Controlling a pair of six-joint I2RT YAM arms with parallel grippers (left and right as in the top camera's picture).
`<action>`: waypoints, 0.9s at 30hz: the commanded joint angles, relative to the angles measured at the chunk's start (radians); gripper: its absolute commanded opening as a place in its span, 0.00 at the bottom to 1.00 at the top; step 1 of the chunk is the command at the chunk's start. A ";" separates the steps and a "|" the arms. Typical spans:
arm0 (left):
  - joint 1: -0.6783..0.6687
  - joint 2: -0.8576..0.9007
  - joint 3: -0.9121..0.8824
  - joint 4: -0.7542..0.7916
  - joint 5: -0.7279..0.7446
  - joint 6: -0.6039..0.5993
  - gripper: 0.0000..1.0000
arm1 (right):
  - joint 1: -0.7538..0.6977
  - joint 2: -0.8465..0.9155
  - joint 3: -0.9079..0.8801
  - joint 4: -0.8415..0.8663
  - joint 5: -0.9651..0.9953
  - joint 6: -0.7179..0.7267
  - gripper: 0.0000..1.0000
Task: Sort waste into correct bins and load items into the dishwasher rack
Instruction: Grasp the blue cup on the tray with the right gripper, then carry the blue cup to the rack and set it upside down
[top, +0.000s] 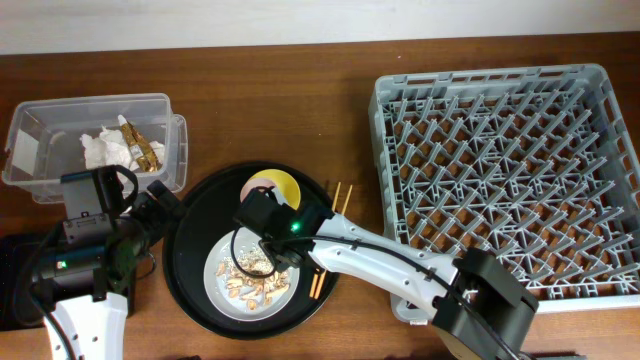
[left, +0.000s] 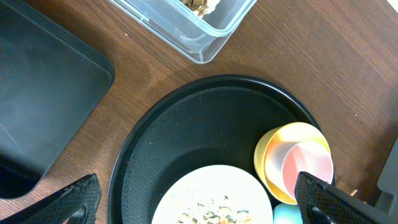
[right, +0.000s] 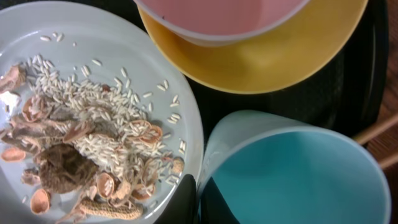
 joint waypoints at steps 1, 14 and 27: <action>0.003 -0.002 0.000 -0.001 0.007 0.005 0.99 | 0.004 -0.018 0.066 -0.034 0.001 0.009 0.04; 0.003 -0.002 0.000 -0.001 0.007 0.005 0.99 | -0.364 -0.216 0.367 -0.341 -0.014 -0.009 0.05; 0.003 -0.002 0.000 -0.001 0.007 0.005 0.99 | -1.216 -0.096 0.352 -0.454 -1.109 -0.520 0.04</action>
